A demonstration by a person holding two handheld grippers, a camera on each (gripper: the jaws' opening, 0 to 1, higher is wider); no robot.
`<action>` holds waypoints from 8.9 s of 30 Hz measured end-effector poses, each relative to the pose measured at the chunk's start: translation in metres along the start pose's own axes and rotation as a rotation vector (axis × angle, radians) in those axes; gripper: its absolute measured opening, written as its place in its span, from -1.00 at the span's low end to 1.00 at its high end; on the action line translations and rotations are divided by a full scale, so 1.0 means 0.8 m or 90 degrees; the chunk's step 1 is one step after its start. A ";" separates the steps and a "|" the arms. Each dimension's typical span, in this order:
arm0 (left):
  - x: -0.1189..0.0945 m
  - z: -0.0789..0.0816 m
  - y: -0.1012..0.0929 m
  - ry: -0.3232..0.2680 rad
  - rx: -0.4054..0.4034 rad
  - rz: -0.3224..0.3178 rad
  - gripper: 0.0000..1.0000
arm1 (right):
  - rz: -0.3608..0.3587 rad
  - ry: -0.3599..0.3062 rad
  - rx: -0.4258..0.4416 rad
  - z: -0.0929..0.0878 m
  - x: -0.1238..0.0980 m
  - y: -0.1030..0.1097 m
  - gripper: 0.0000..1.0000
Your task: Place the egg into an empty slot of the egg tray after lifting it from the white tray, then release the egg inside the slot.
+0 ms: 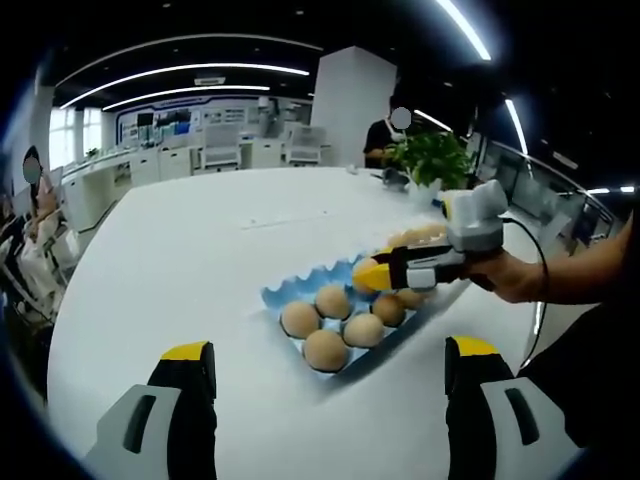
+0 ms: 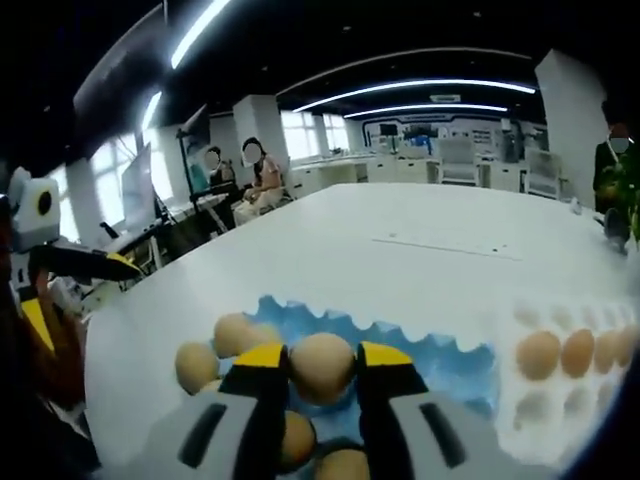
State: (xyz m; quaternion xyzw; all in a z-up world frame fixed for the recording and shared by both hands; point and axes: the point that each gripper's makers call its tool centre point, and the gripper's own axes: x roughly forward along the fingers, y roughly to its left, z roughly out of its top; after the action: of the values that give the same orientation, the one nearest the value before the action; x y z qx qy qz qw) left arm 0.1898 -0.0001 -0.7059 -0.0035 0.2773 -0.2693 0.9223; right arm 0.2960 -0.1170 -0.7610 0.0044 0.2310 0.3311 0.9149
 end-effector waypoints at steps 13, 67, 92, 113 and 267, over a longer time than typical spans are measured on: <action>-0.001 0.001 -0.001 -0.002 0.001 -0.002 0.91 | 0.001 0.037 -0.018 -0.013 0.005 0.003 -0.46; 0.000 0.004 -0.006 -0.002 0.006 -0.009 0.91 | -0.152 -0.063 0.075 -0.004 -0.096 -0.107 -0.49; 0.000 0.006 -0.005 -0.001 0.006 -0.002 0.92 | -0.462 -0.041 0.114 -0.051 -0.231 -0.330 -0.44; -0.002 0.007 0.002 -0.005 0.001 0.007 0.92 | -0.459 -0.056 0.075 -0.030 -0.237 -0.323 -0.49; 0.001 0.010 -0.007 0.009 0.018 0.006 0.91 | -0.506 -0.096 0.081 -0.038 -0.271 -0.350 -0.44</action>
State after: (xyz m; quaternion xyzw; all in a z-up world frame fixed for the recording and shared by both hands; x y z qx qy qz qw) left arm 0.1918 -0.0059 -0.6984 0.0125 0.2805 -0.2688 0.9214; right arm 0.3058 -0.4721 -0.7422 -0.0045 0.1673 -0.0644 0.9838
